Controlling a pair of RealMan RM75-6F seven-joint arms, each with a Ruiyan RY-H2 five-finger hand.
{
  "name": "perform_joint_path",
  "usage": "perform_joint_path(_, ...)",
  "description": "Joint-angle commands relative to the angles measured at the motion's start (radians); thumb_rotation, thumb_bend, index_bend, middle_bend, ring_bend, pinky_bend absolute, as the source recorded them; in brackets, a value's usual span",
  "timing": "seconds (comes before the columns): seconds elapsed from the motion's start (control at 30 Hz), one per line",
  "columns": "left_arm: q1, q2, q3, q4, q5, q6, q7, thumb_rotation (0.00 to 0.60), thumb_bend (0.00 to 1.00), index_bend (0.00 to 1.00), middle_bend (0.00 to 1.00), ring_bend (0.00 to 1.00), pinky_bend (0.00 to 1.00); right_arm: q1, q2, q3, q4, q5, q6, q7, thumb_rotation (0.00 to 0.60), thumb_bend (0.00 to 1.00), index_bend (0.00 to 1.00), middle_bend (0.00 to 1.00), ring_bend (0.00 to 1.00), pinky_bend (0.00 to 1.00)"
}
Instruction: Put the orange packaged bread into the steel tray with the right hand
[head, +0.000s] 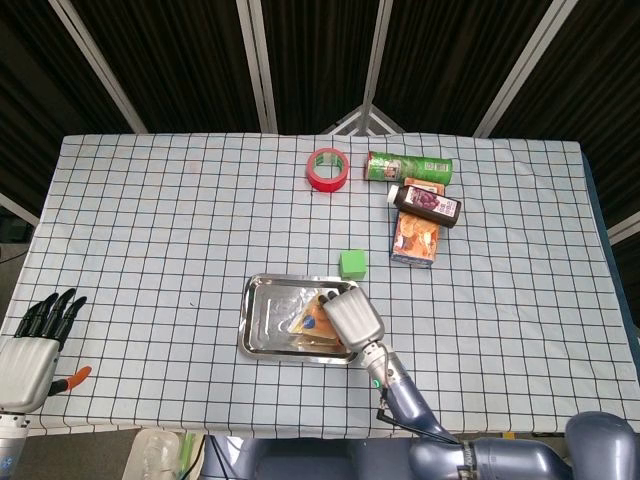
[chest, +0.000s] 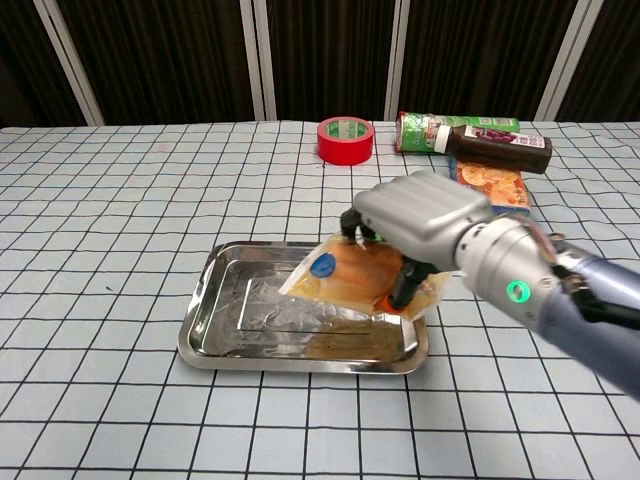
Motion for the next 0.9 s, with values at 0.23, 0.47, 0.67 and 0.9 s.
perform_joint_path(0.23,-0.006,0.004,0.000,0.000,-0.010,-0.013,-0.008,0.600,0.06,0.00,0.00,0.00,0.09,0.143,-0.206,0.044,0.167,0.093,0.043,-0.125,0.600,0.31,0.36,0.44,0.36,0.58)
perform_joint_path(0.47,-0.007,0.010,0.002,-0.002,-0.013,-0.018,-0.014,0.600,0.06,0.00,0.00,0.00,0.09,0.149,-0.208,0.020,0.131,0.137,0.107,-0.206,0.600,0.31,0.00,0.00,0.00,0.24)
perform_joint_path(0.67,-0.010,0.006,0.002,-0.003,-0.016,-0.026,-0.006,0.600,0.06,0.00,0.00,0.00,0.09,0.131,-0.147,-0.006,0.003,0.158,0.187,-0.283,0.600,0.31,0.00,0.00,0.00,0.19)
perform_joint_path(0.9,-0.007,0.010,0.006,-0.008,-0.011,-0.018,-0.009,0.600,0.06,0.00,0.00,0.00,0.09,0.042,0.056,-0.084,-0.246,0.103,0.338,-0.315,0.600,0.31,0.00,0.00,0.00,0.12)
